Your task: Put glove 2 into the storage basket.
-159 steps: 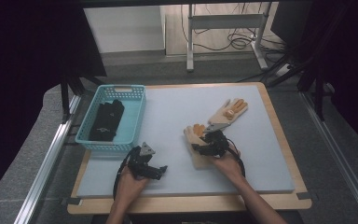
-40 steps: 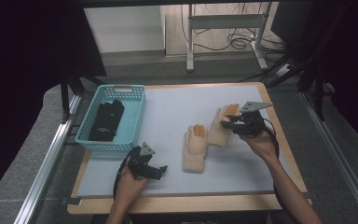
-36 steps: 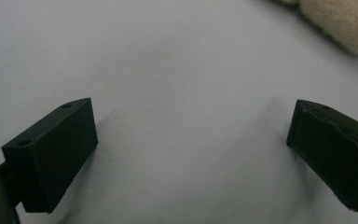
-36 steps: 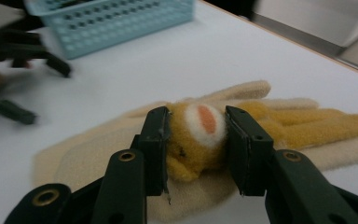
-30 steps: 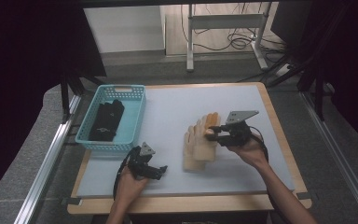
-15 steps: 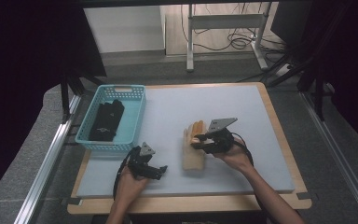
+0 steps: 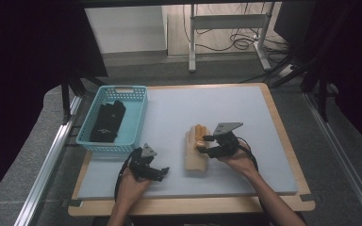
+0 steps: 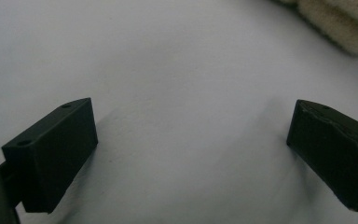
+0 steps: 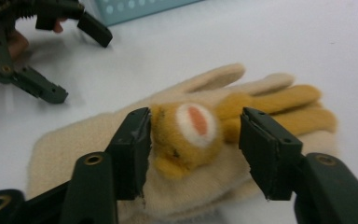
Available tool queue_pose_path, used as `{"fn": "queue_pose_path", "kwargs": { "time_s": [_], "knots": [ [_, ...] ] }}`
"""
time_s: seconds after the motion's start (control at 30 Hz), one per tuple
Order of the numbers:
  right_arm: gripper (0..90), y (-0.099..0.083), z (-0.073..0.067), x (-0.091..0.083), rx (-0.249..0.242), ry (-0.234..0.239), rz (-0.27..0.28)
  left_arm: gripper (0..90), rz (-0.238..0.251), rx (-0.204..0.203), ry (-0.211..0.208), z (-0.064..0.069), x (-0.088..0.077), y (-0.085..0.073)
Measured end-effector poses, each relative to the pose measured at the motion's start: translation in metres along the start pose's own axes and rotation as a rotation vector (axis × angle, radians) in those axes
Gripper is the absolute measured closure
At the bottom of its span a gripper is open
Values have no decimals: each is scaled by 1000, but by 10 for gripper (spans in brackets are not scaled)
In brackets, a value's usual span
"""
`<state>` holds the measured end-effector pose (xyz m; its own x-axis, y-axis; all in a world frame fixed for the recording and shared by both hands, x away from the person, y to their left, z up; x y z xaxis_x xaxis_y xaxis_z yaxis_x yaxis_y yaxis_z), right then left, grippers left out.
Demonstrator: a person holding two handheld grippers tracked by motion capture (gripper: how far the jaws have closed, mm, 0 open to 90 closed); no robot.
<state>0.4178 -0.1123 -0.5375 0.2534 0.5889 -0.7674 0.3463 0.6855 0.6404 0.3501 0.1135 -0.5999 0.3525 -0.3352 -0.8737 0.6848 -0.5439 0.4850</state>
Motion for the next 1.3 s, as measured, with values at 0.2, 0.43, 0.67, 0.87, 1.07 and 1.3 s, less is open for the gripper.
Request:
{"fn": "queue_pose_path", "kwargs": {
  "time_s": [0.2,0.43,0.67,0.87,1.07,1.3],
  "knots": [
    [413,-11,9,-20,65,-21,-5,20,1,-3,-1,0,0,0],
    [701,-37,5,-21,97,-25,-73,21,0,-3,-1,0,0,0],
    [883,-50,-6,-3,85,-10,-139,21,0,-2,-1,0,0,0],
    [884,-48,-20,11,57,3,-162,21,1,-3,-1,0,0,0],
    [884,-41,-28,20,46,12,-161,21,0,-2,0,0,0,0],
    [883,-31,-36,30,27,10,-161,21,-4,-8,3,0,-3,-4]
  ]
}}
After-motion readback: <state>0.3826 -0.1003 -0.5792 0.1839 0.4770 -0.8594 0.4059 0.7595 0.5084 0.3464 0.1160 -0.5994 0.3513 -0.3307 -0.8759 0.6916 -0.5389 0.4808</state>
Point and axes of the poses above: each handheld gripper's, and its own axes: x roughly forward along the jaws, y roughly out of its top, z roughly to its right, the point moved 7 cm from there along x, roughly forward along the jaws, and after that the axes turned 15 degrees about -z, right-handed, at the moved point
